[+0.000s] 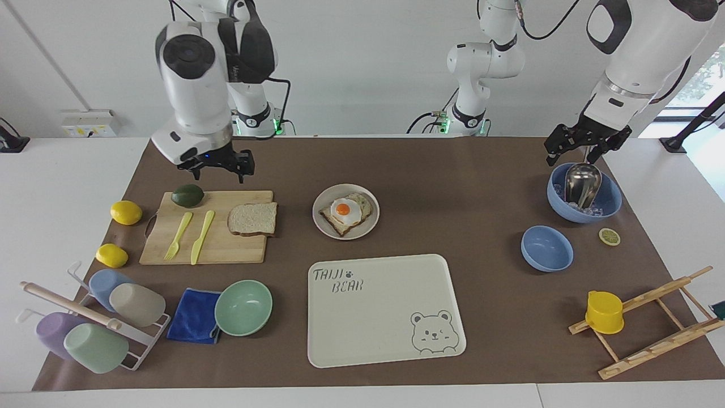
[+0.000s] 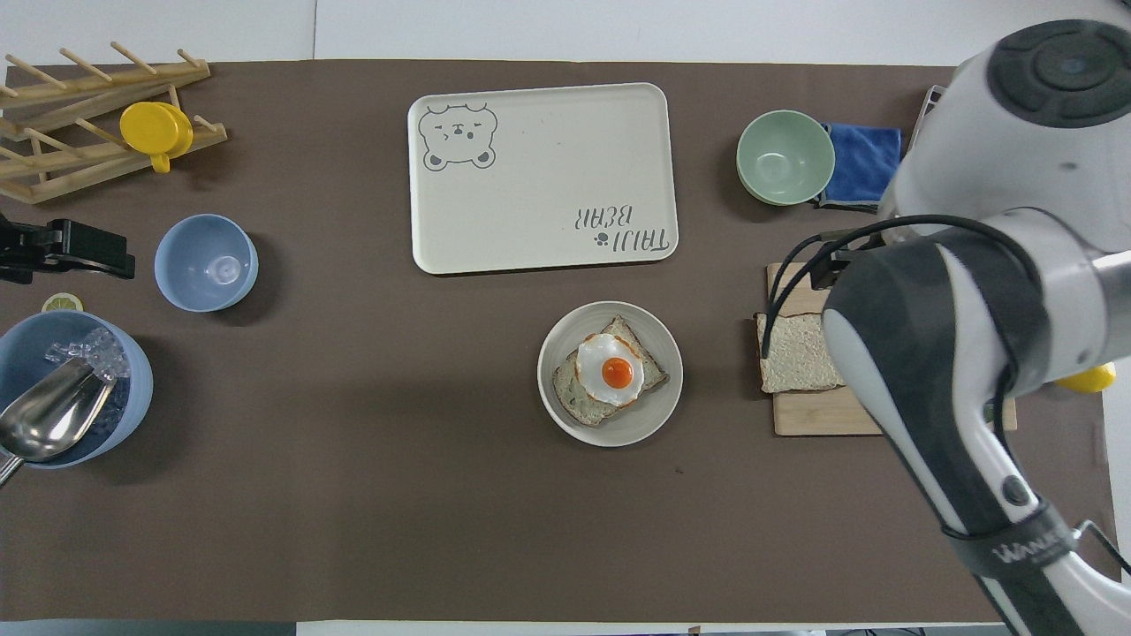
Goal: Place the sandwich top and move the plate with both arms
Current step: 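Reach the right gripper to the bread slice on the cutting board, then lift the bread slice and carry it over the egg plate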
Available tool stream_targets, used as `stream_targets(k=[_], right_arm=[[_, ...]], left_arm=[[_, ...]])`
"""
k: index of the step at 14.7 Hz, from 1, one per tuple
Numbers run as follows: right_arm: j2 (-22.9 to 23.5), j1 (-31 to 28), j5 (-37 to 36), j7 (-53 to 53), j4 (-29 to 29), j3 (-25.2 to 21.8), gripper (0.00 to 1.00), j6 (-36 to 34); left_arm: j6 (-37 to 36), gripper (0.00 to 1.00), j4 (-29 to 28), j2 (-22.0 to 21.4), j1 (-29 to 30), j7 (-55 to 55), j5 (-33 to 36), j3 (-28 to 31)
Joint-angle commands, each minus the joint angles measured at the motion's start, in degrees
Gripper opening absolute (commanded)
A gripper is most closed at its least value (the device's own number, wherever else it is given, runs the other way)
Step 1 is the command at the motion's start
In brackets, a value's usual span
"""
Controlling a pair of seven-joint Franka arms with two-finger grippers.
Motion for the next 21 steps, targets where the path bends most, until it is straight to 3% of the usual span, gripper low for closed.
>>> stream_targets(k=[1,5,9,12,21], right_arm=[[4.1,2.1,-3.7,7.2,-2.1,1.0,1.00,4.1],[10.7,6.3,-6.3,20.2,-5.7,1.0,1.00,8.9],[8.3,6.2,-10.7,21.9,-17.9,0.9,1.00,17.8],[7.4,6.2,-10.8,21.9,-20.1,1.0,1.00,18.2],[5.7,5.6,-10.9,21.9,-26.1,1.0,0.79,21.2]], left_arm=[[-0.5,1.00,-0.2,-0.2,-0.3,0.3,0.8,0.3],[-0.5,1.00,-0.2,-0.2,-0.3,0.3,0.8,0.3],[-0.5,1.00,-0.2,-0.2,-0.3,0.3,0.8,0.3],[-0.5,1.00,-0.2,-0.2,-0.3,0.3,0.8,0.3],[-0.5,1.00,-0.2,-0.3,-0.3,0.3,0.8,0.3]])
